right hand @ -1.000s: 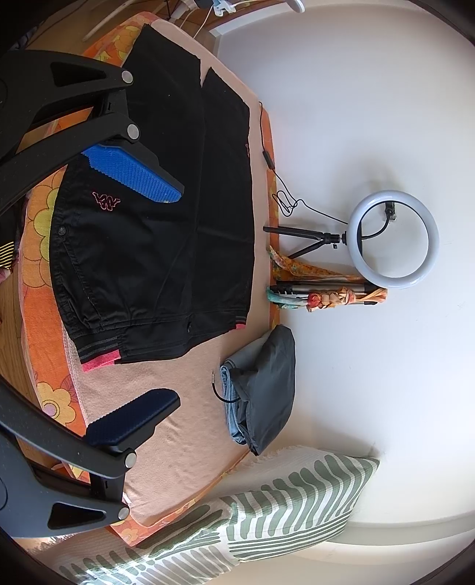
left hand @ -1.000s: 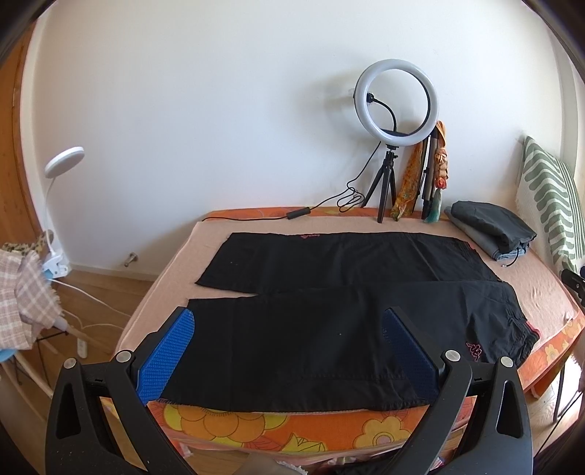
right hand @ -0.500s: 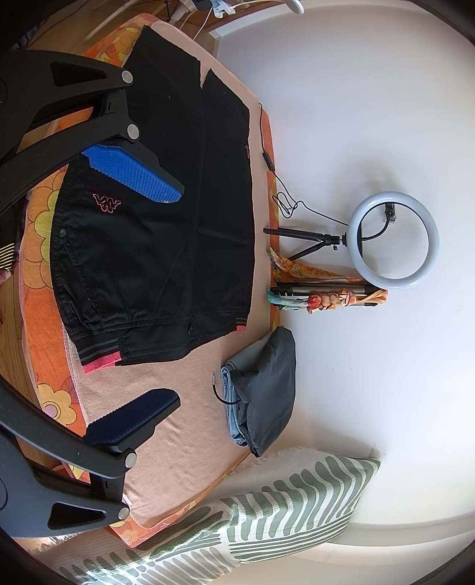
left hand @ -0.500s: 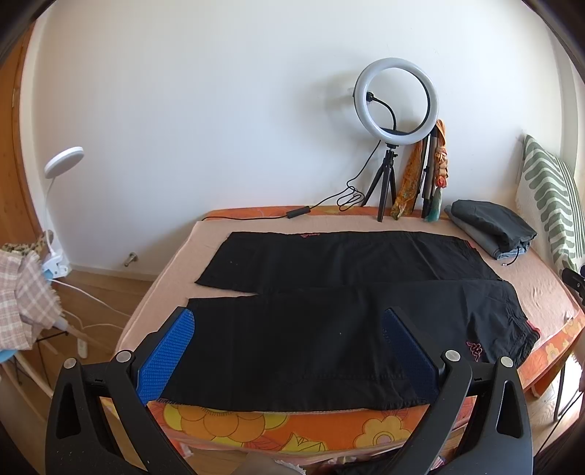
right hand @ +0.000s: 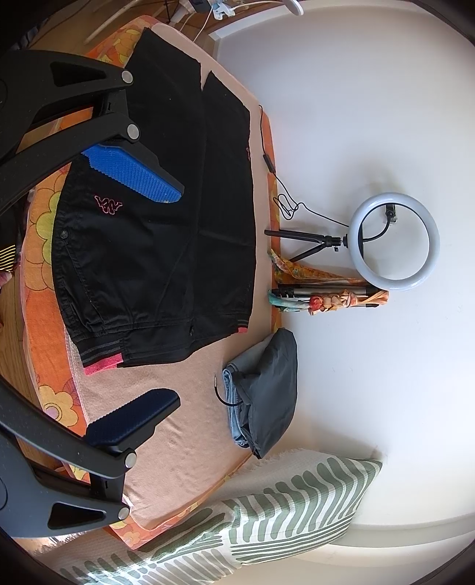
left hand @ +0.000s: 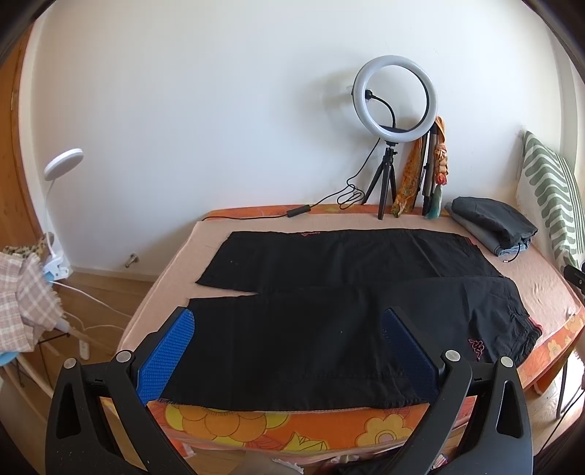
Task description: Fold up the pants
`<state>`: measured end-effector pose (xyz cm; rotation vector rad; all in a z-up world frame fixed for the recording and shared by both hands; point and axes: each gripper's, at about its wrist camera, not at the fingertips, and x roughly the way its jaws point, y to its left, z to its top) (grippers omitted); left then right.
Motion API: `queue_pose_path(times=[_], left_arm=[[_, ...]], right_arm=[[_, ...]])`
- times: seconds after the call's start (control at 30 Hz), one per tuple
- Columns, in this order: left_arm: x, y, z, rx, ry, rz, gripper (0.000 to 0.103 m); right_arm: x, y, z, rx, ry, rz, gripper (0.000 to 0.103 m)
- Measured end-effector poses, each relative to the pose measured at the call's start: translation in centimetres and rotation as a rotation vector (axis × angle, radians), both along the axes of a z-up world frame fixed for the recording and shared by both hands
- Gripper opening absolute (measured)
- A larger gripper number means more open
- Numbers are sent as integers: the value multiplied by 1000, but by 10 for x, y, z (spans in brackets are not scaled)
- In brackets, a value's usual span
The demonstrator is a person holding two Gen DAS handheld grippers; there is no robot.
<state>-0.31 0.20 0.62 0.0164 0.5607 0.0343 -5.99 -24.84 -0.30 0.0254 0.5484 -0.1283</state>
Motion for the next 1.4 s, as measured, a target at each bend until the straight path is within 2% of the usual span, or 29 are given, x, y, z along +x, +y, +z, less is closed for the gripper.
queue_pose_path(times=[0.53,0.73,0.87,0.97,1.07,1.13,1.2,1.4], left_arm=[[-4,7,-3,17,10,18,102],[-7,13,-7,10,31,-13,102],[-10,21,-16,20,12,-65,102],[-4,32,-26,-33,51,-90,102],[2,44,-36,-86,81,-126,95],[6,49,-43,-61,108,-131,88],[9,51,-50,-17,132,-141,77],[15,63,-73,22,205,-174,59]], right_arm=[[-5,1,1,5,-2,25,103],[-7,4,-1,3,13,76,103],[-5,3,-9,-17,47,119,103],[-5,-3,-18,-33,77,130,103],[-6,-12,-29,-19,89,161,103],[-7,-17,-39,0,95,189,103],[-8,-17,-47,3,105,229,103],[-6,12,-75,-99,211,396,103]])
